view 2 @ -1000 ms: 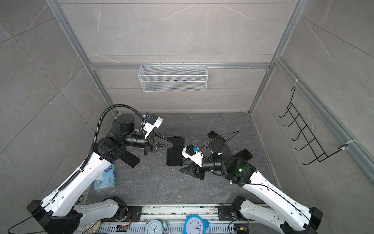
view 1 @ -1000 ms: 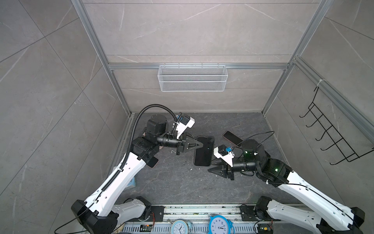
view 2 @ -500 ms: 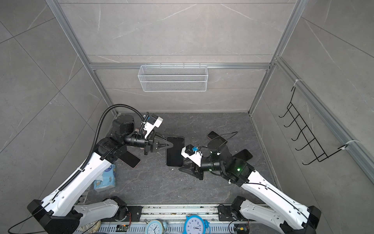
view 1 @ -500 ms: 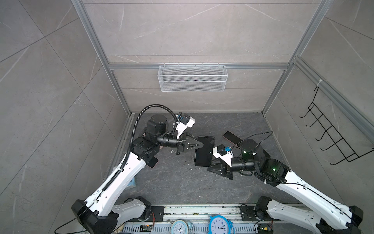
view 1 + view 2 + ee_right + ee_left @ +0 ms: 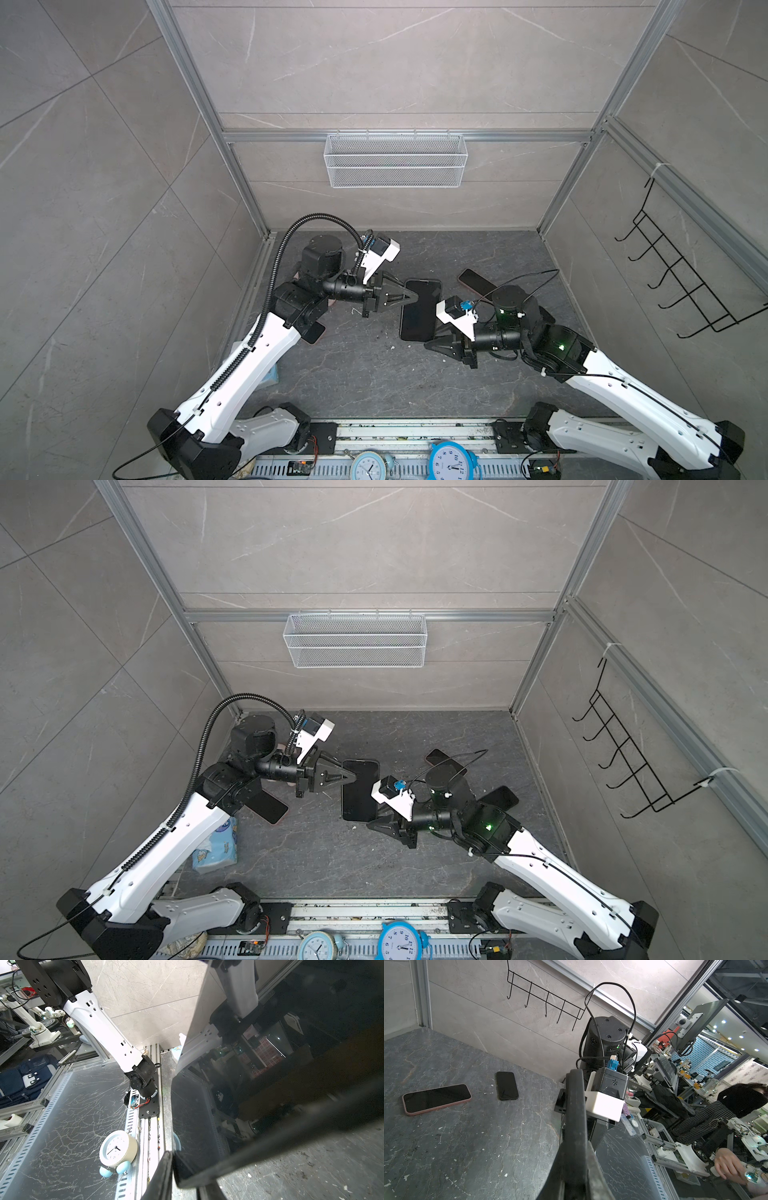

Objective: Take the phone out of the phone case
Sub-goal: Remove the phone case from the phone.

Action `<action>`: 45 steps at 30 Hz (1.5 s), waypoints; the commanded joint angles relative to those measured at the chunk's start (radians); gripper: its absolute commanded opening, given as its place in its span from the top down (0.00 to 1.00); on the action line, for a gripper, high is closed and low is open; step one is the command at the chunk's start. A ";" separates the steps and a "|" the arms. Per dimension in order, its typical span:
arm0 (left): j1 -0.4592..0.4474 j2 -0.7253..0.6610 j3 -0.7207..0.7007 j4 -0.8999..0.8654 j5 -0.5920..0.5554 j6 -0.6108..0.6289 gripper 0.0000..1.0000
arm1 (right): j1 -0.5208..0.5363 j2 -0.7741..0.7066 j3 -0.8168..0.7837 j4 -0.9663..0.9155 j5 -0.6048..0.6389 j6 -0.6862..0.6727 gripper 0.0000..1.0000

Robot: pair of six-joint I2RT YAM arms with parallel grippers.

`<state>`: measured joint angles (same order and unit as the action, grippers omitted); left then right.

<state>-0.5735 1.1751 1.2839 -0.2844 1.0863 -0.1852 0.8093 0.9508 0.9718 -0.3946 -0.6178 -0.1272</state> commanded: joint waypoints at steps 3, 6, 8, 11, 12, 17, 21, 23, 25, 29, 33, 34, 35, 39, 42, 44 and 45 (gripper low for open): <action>-0.003 -0.008 0.005 0.077 0.033 -0.017 1.00 | 0.001 0.006 0.000 0.020 -0.016 -0.020 0.86; -0.003 -0.006 0.001 0.090 0.036 -0.028 1.00 | 0.001 0.005 0.002 0.016 -0.022 -0.034 0.90; -0.002 -0.003 0.000 0.096 0.040 -0.036 1.00 | 0.002 0.006 0.008 0.008 -0.022 -0.049 0.94; -0.002 0.003 -0.001 0.108 0.037 -0.055 1.00 | 0.002 0.009 0.015 -0.006 -0.030 -0.079 0.99; -0.002 0.005 -0.005 0.120 0.034 -0.072 1.00 | 0.002 0.011 0.014 -0.006 -0.033 -0.095 1.00; -0.010 0.042 -0.001 0.158 0.012 -0.155 1.00 | 0.001 -0.016 -0.026 0.039 -0.079 -0.237 1.00; -0.018 0.091 0.009 0.192 0.007 -0.239 1.00 | 0.002 -0.016 -0.033 0.038 -0.078 -0.391 1.00; -0.033 0.109 0.012 0.195 -0.004 -0.255 1.00 | 0.002 -0.001 -0.014 0.024 -0.063 -0.433 1.00; -0.046 0.124 0.014 0.195 -0.007 -0.266 1.00 | 0.001 0.011 0.004 0.019 -0.043 -0.463 1.00; -0.055 0.132 0.008 0.206 -0.019 -0.282 1.00 | 0.001 0.018 0.007 0.047 -0.029 -0.480 1.00; -0.061 0.157 0.019 0.223 -0.008 -0.328 1.00 | 0.002 0.007 -0.029 0.108 0.015 -0.486 1.00; -0.066 0.161 0.021 0.223 -0.008 -0.336 1.00 | 0.002 0.000 -0.044 0.133 0.028 -0.483 1.00; -0.068 0.164 0.023 0.221 -0.009 -0.342 1.00 | 0.001 -0.005 -0.051 0.147 0.032 -0.478 1.00; -0.071 0.166 0.019 0.218 -0.015 -0.367 1.00 | 0.001 -0.041 -0.114 0.246 0.088 -0.434 1.00; -0.072 0.168 0.011 0.229 -0.025 -0.388 1.00 | 0.001 -0.070 -0.171 0.327 0.164 -0.363 0.98; -0.069 0.155 -0.001 0.250 -0.054 -0.411 1.00 | 0.001 -0.087 -0.187 0.327 0.189 -0.303 0.82; -0.063 0.145 -0.004 0.250 -0.079 -0.421 1.00 | 0.002 -0.101 -0.200 0.328 0.190 -0.265 0.73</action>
<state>-0.6353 1.3399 1.2716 -0.1032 1.0630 -0.5640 0.8036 0.8890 0.7898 -0.1940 -0.4767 -0.4877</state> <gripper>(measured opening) 0.118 0.225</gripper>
